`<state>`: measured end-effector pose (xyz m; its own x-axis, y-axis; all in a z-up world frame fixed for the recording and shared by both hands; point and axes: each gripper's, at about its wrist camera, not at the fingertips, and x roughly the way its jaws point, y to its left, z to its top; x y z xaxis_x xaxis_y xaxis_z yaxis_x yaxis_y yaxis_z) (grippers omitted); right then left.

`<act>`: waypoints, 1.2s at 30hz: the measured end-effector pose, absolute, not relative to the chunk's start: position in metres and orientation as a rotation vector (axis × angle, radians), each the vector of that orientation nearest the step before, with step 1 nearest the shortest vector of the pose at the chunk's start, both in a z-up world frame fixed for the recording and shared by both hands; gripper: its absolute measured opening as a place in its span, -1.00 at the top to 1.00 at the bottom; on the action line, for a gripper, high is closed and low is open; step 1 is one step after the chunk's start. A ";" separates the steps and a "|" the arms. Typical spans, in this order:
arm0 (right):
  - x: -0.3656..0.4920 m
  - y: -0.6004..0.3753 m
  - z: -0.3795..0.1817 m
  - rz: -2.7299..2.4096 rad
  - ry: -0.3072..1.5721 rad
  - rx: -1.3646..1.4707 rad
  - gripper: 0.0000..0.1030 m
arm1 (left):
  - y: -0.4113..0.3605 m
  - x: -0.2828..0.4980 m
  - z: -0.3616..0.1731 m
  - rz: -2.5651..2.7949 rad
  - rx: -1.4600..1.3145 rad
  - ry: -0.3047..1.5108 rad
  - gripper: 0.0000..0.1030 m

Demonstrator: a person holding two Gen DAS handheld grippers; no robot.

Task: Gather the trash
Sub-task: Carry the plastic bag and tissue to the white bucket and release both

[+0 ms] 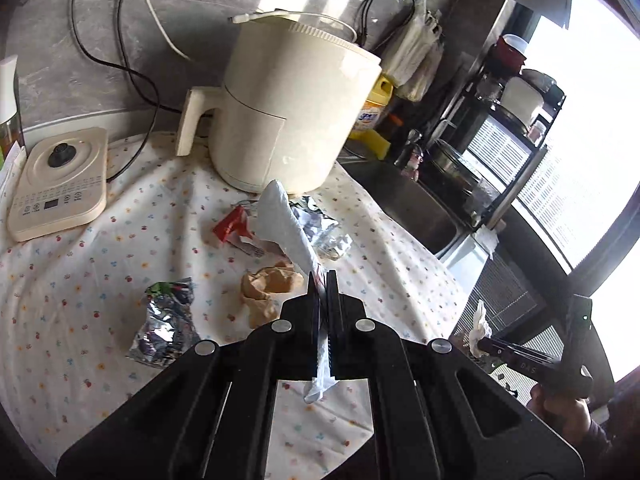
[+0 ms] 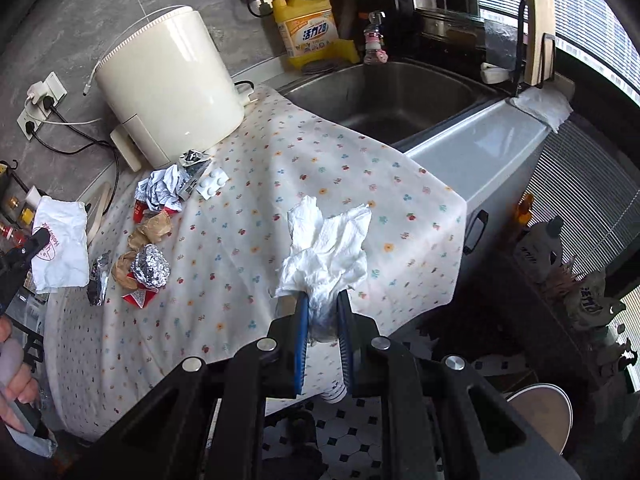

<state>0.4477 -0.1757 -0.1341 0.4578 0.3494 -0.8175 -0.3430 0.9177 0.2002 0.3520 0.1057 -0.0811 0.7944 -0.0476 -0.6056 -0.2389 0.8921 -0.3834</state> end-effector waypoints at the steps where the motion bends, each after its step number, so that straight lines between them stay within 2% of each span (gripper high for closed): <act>1: 0.447 -0.189 -0.135 0.407 1.010 0.019 0.71 | 0.094 0.358 -0.082 0.088 -0.455 0.658 0.92; 14: 0.425 -0.345 -0.165 0.201 1.069 0.141 0.71 | -0.052 0.412 -0.099 -0.124 -0.340 0.770 0.92; 28: 0.391 -0.460 -0.236 0.073 1.232 0.201 0.62 | -0.203 0.438 -0.161 -0.314 -0.290 0.919 0.92; 29: 0.387 -0.467 -0.242 0.070 1.248 0.205 0.56 | -0.213 0.438 -0.168 -0.327 -0.292 0.931 0.92; 33: 0.375 -0.496 -0.256 0.052 1.280 0.210 -0.01 | -0.255 0.435 -0.193 -0.382 -0.291 0.982 0.92; 36: 0.369 -0.520 -0.260 0.032 1.292 0.203 -0.10 | -0.283 0.433 -0.211 -0.416 -0.289 1.023 0.92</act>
<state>0.3690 -0.5198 -0.2605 0.2774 0.1372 -0.9509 0.0895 0.9818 0.1677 0.4334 -0.2826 -0.2111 0.4538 -0.4637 -0.7609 0.1984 0.8851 -0.4211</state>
